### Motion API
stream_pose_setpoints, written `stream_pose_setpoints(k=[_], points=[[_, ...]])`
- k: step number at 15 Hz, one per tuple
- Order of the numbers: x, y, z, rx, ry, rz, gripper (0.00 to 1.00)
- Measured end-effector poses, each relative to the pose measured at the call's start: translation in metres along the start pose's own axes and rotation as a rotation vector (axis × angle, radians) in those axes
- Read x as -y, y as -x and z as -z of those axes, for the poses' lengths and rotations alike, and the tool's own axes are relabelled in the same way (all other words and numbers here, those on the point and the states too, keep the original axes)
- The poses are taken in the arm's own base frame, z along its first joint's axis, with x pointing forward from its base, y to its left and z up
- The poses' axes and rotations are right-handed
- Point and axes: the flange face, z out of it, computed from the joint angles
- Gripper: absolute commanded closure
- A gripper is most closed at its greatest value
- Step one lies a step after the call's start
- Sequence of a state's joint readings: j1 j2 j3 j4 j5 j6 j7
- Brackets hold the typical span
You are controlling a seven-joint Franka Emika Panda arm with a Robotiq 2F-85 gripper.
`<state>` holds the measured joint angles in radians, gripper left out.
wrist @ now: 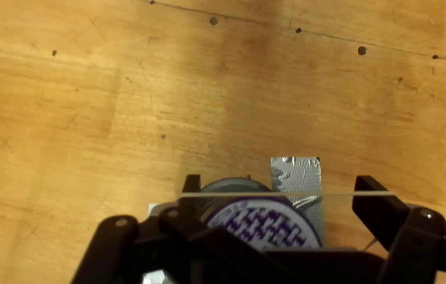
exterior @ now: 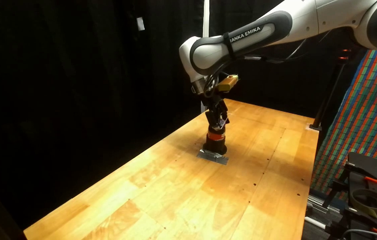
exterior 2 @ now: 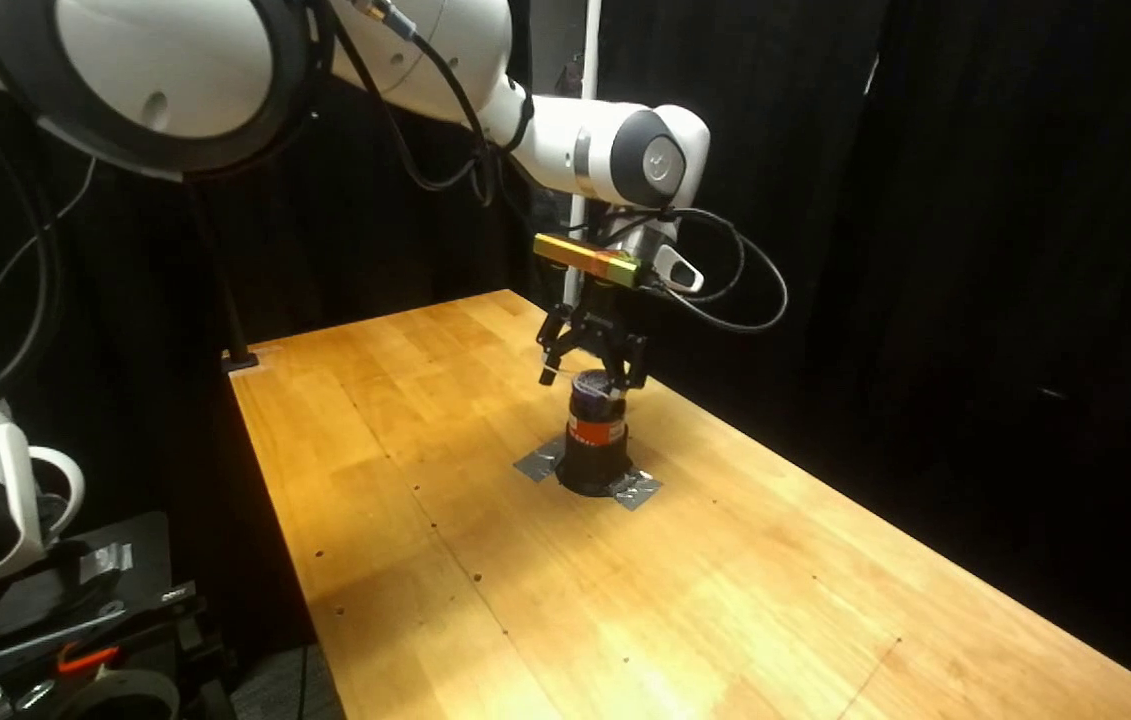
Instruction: Put a rubber band around the cup
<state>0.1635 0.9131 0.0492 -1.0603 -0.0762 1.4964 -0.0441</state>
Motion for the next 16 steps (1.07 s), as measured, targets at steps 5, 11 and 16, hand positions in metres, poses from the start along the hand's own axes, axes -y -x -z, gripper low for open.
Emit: stream_pose_setpoints(k=[5, 11, 16], points=[[0.018, 0.024, -0.010, 0.004, 0.015, -0.054, 0.00], [0.031, 0.025, -0.030, -0.254, 0.124, -0.141, 0.00], [0.041, 0.045, -0.047, -0.509, 0.168, -0.235, 0.00]])
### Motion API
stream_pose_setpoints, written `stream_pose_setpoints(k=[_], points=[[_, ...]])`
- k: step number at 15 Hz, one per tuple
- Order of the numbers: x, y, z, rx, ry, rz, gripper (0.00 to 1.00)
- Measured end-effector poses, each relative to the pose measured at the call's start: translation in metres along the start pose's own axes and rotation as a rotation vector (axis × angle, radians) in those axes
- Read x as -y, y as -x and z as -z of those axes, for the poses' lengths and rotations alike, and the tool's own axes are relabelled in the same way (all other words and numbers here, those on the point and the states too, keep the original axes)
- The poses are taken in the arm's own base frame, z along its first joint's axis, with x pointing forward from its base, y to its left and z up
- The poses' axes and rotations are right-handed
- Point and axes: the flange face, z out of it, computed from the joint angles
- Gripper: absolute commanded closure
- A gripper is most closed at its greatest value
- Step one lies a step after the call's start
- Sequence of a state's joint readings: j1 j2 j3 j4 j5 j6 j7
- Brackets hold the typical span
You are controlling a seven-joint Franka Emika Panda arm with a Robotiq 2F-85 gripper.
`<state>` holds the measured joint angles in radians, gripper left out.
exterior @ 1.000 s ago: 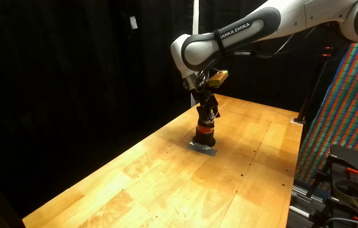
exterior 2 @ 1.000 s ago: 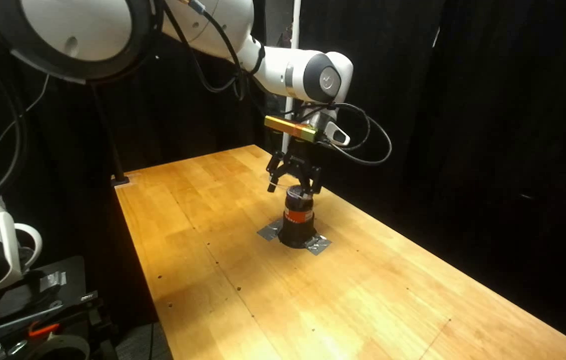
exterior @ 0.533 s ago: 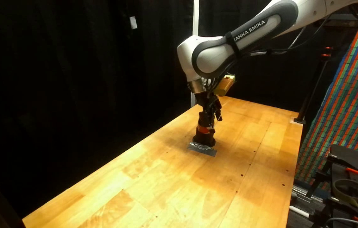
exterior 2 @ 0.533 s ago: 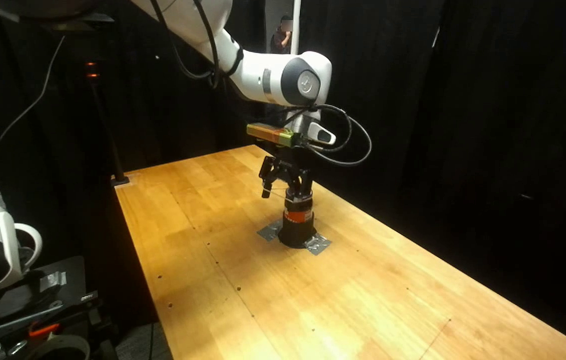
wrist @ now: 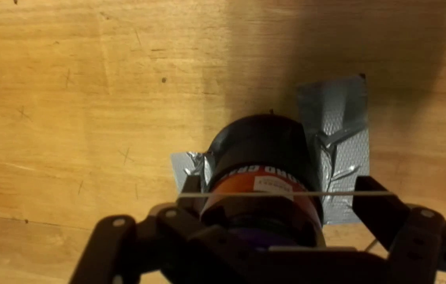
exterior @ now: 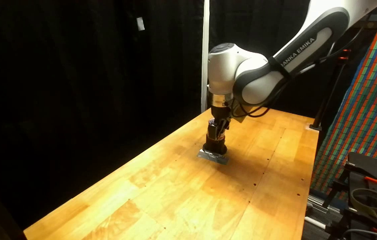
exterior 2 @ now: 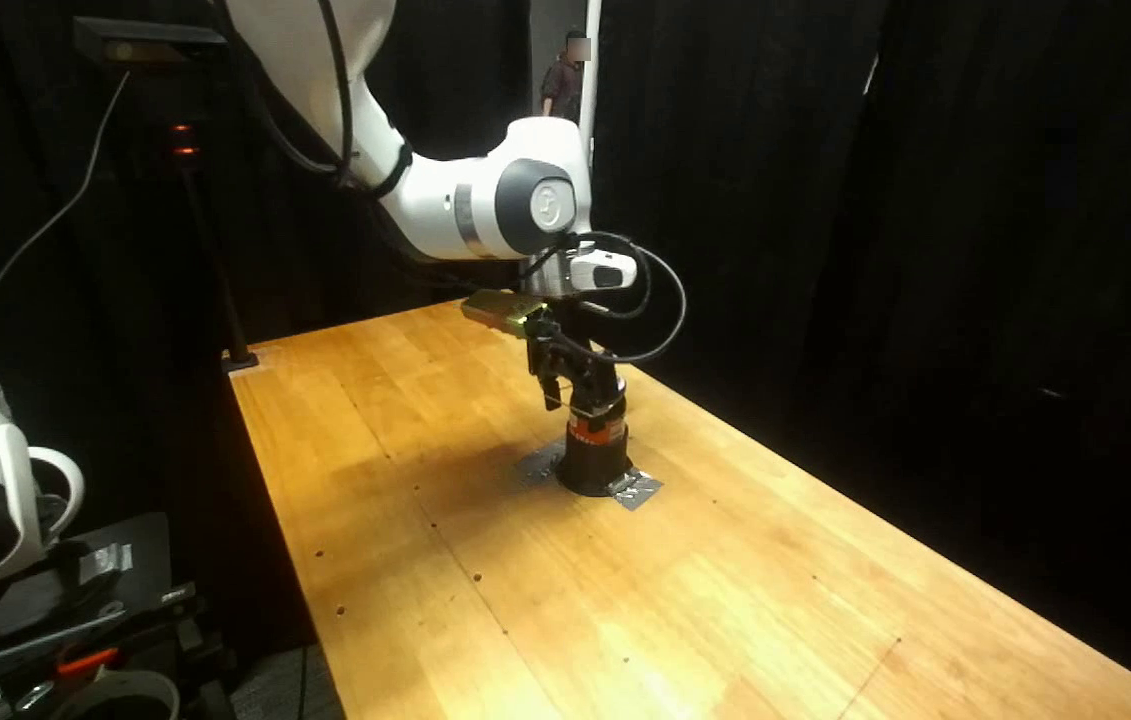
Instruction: Put a rubber band around the cup
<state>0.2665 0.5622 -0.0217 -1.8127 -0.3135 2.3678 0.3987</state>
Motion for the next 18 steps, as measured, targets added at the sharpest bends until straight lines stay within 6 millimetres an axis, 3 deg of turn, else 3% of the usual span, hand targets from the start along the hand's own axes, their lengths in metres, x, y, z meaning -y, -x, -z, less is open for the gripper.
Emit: stream_pose_setpoints(k=[3, 4, 6, 9, 12, 15, 18], points=[[0.004, 0.029, -0.007, -0.138, 0.002, -0.055, 0.00], [0.005, 0.041, -0.010, -0.174, 0.002, -0.066, 0.25], [0.006, 0.067, -0.013, -0.238, -0.001, -0.080, 0.32], [-0.003, 0.106, -0.008, -0.339, -0.013, -0.095, 0.58], [-0.020, 0.128, 0.013, -0.438, -0.023, -0.125, 0.80], [-0.028, 0.136, 0.037, -0.524, -0.013, -0.169, 0.89], [-0.011, 0.150, 0.051, -0.590, -0.013, -0.179, 0.87]])
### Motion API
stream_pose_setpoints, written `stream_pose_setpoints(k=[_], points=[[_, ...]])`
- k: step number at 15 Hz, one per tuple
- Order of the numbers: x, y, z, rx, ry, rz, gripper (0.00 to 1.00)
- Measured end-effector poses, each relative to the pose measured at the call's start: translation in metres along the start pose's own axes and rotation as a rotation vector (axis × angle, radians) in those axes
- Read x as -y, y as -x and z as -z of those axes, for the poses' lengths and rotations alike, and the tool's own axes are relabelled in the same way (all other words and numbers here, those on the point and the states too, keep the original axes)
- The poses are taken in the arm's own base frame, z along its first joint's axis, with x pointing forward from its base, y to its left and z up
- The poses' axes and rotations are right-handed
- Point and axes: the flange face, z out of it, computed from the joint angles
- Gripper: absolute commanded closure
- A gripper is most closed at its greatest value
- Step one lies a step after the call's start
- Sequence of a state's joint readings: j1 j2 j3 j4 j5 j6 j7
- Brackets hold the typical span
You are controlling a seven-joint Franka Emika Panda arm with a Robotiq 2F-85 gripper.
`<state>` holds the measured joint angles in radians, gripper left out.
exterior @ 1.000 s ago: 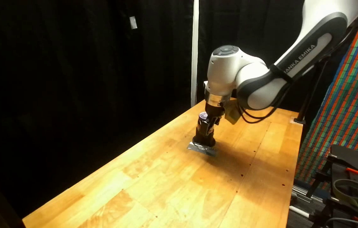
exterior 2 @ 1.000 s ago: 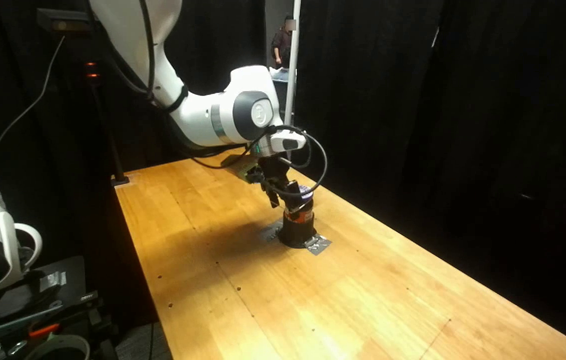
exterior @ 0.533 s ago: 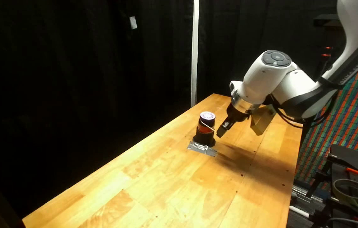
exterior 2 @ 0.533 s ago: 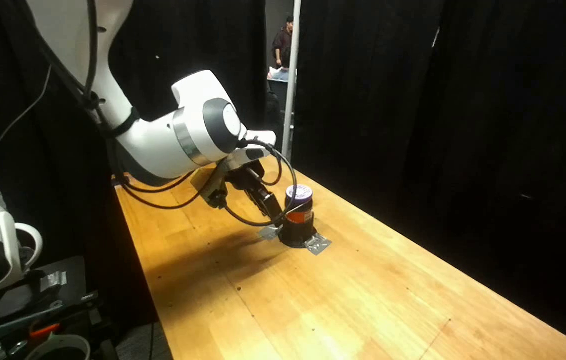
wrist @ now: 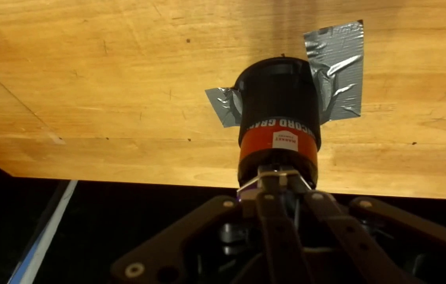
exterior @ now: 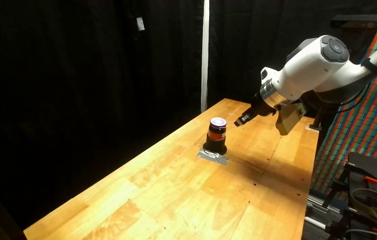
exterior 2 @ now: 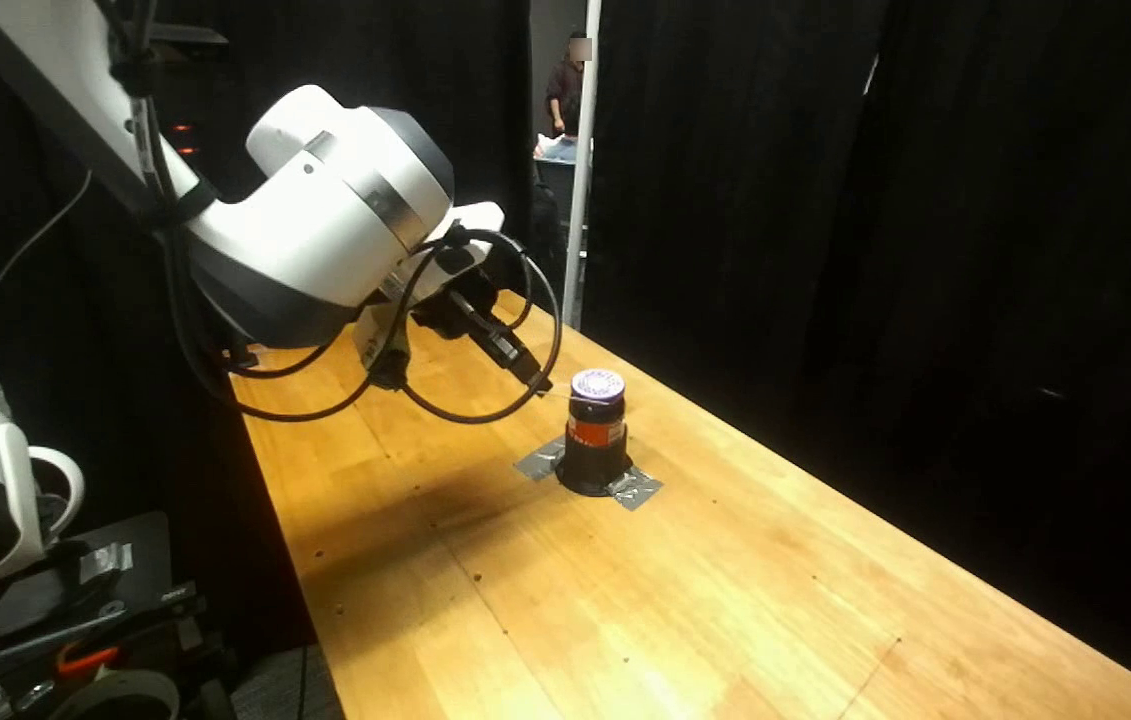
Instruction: Put a rubber band around the cup
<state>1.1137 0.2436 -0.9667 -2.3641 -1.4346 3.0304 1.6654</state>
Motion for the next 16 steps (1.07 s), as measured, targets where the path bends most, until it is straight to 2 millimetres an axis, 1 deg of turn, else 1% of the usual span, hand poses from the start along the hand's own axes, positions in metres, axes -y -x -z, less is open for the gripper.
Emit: stream_pose_setpoints(k=[1, 2, 3, 4, 5, 7, 9, 10, 11, 12, 13, 14, 15, 16], points=[[0.008, 0.005, 0.005, -0.022, 0.005, 0.001, 0.88], [0.017, 0.011, 0.011, -0.048, 0.013, 0.002, 0.86], [0.025, 0.018, 0.016, -0.077, 0.022, 0.002, 0.86], [0.033, 0.027, 0.021, -0.111, 0.035, -0.003, 0.84], [0.040, 0.038, 0.026, -0.150, 0.052, -0.015, 0.85], [0.052, 0.069, 0.035, -0.219, 0.074, -0.051, 0.85], [0.061, 0.104, 0.039, -0.284, 0.111, -0.103, 0.86], [0.063, 0.121, 0.040, -0.314, 0.131, -0.128, 0.87], [0.064, 0.135, 0.040, -0.342, 0.149, -0.146, 0.86], [0.063, 0.145, 0.040, -0.359, 0.163, -0.149, 0.87], [0.061, 0.148, 0.039, -0.363, 0.173, -0.145, 0.86], [0.058, 0.146, 0.039, -0.356, 0.184, -0.139, 0.86], [0.052, 0.137, 0.040, -0.341, 0.196, -0.126, 0.85], [0.045, 0.126, 0.044, -0.325, 0.207, -0.116, 0.86]])
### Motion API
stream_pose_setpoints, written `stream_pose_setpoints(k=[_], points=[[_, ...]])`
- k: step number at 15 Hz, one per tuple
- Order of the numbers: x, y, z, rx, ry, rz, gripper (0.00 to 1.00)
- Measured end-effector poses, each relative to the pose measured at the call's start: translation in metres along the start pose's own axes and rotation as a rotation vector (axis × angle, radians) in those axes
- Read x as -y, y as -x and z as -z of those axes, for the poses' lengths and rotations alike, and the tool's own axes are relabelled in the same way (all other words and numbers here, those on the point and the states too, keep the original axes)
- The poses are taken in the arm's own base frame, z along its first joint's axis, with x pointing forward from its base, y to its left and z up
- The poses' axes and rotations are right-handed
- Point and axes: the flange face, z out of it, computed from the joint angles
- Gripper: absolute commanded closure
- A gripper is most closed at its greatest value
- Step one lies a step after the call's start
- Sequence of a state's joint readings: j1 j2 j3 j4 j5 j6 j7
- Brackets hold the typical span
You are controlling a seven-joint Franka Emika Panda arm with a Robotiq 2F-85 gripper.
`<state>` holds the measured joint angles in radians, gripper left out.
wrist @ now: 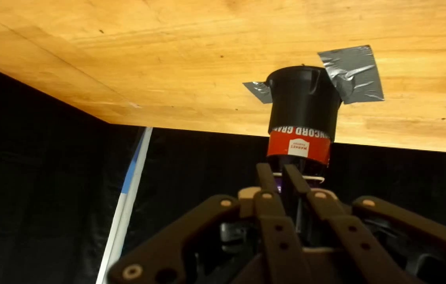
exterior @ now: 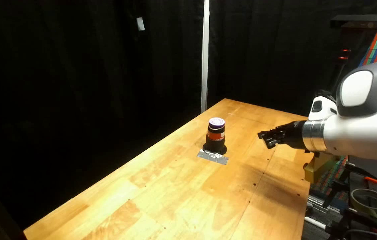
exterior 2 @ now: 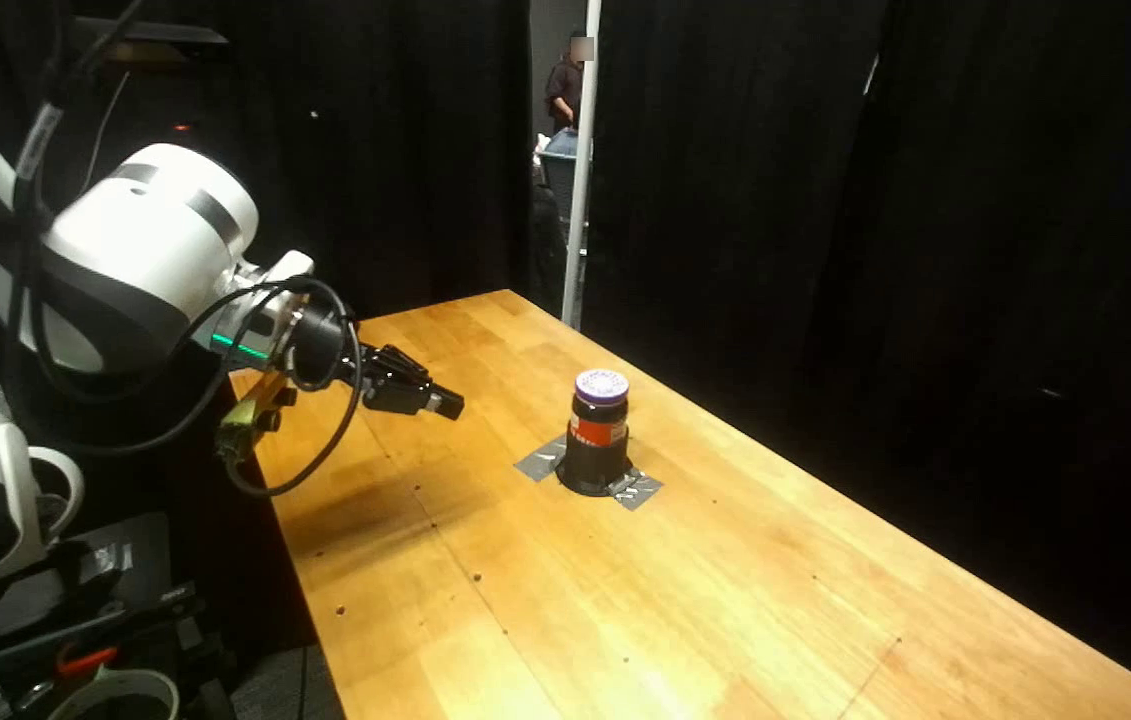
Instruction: Put a rubber band around the cup
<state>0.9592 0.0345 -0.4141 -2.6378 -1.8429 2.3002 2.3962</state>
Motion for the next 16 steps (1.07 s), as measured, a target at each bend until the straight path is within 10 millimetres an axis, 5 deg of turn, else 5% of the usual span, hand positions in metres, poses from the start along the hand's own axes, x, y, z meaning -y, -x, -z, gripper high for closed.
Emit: stream_pose_setpoints(k=[5, 11, 12, 14, 16], points=[[-0.024, -0.068, 0.007, 0.108, 0.073, 0.013, 0.88], [-0.020, -0.144, 0.055, 0.276, 0.071, 0.012, 0.85], [-0.019, -0.154, 0.064, 0.318, 0.059, 0.017, 0.60], [-0.018, -0.171, 0.080, 0.423, 0.054, 0.044, 0.57], [-0.020, -0.187, 0.092, 0.538, 0.070, 0.064, 0.42]])
